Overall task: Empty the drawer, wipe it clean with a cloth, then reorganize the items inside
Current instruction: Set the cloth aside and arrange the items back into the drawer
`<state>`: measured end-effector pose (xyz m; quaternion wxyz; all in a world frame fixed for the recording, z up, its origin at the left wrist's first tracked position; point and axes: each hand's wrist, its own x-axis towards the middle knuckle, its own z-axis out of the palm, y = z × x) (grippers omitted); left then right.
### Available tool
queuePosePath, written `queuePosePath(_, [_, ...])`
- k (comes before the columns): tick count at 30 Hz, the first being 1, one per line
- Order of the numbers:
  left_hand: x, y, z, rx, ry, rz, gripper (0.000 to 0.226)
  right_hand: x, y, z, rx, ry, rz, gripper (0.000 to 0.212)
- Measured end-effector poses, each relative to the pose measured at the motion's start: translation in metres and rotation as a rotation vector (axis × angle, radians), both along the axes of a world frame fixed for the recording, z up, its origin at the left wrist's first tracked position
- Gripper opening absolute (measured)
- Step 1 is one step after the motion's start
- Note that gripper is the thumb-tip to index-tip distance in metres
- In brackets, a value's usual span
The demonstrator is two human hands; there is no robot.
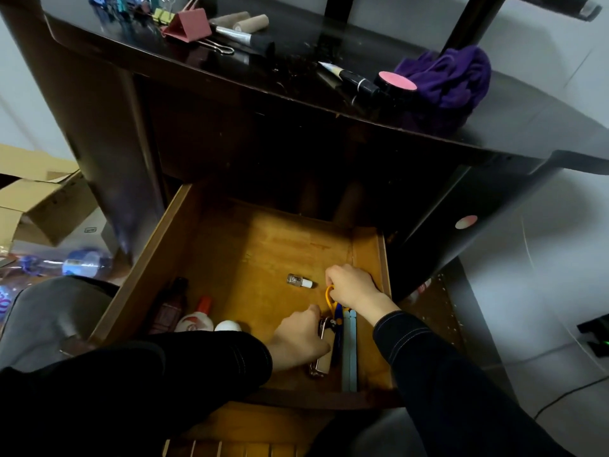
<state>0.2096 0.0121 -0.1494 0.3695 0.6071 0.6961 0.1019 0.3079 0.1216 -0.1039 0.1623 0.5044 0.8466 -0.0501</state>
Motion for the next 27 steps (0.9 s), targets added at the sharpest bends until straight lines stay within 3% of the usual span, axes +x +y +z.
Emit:
queuePosePath(4, [0.005, -0.005, -0.007, -0.08, -0.002, -0.064, 0.051, 0.001, -0.005, -0.002, -0.002, 0.031, 0.026, 0.021])
queuePosePath(22, [-0.003, -0.006, -0.015, -0.01, 0.074, -0.24, 0.045, 0.001, -0.01, -0.005, 0.012, 0.019, 0.026, 0.024])
queuePosePath(27, [0.011, -0.008, -0.011, -0.02, 0.099, -0.146, 0.068, 0.001, -0.009, -0.004, 0.021, 0.023, 0.024, 0.024])
